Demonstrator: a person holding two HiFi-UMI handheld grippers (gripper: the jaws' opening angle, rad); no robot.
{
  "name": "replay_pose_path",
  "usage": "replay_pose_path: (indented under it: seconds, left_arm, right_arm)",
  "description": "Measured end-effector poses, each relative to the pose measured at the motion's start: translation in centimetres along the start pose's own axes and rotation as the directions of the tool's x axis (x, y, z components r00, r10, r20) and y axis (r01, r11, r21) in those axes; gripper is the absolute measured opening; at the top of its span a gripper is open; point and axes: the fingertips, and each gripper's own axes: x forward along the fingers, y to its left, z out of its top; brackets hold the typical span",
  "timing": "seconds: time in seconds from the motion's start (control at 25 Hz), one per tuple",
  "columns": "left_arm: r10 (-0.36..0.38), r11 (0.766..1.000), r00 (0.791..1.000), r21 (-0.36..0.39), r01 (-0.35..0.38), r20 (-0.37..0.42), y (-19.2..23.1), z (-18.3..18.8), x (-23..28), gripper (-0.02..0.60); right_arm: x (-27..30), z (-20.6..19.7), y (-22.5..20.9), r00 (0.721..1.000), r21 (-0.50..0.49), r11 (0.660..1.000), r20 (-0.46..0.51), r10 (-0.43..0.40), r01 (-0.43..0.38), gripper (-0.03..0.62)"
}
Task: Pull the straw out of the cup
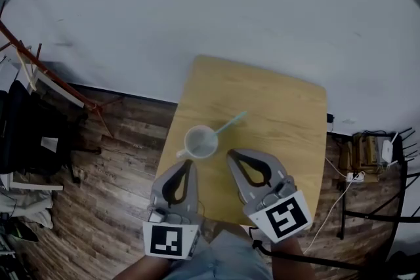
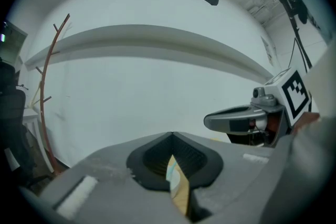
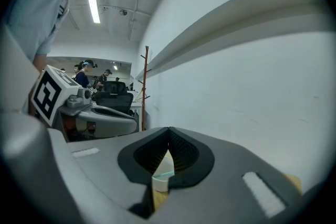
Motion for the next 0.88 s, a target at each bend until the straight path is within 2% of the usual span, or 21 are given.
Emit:
replay_pose_path:
  seconds: [0.32,0.52,0.6,0.72,0.88]
  left_arm:
    - [0.021,0.999,0.999,-0.049,-0.023,-0.043,2.7,-1.7,2.7,0.015]
    - [0.028,0.992,0.996,-0.117,-0.038,-0.086,4.0,-3.2,4.7,0.015]
    - [0.026,0.991,0.995,-0.126,-0.038,-0.1,4.4,-3.8,5.5,0.015]
    - [0.023,0.988,0.992,-0.151,-0.042,-0.122,4.8,-4.5,6.6,0.015]
    - [0.019,0.985,0.99,-0.166,-0.043,-0.143,5.3,-5.2,8.0,0.015]
  right_arm:
    - [3.5,-2.0,-1.8,0.996,0.001,0.998,-0.055,0.064,-0.064,0.008]
    - [5.6,-3.7,-3.3,0.993,0.005,0.998,-0.098,0.069,-0.069,0.011]
    - [6.2,-4.4,-3.9,0.991,0.013,0.998,-0.117,0.069,-0.068,0.046]
    - [7.2,-4.8,-4.3,0.989,0.019,0.996,-0.12,0.087,-0.085,0.061]
    - [8.9,-5.1,-4.6,0.983,-0.021,0.991,-0.128,0.13,-0.134,0.096]
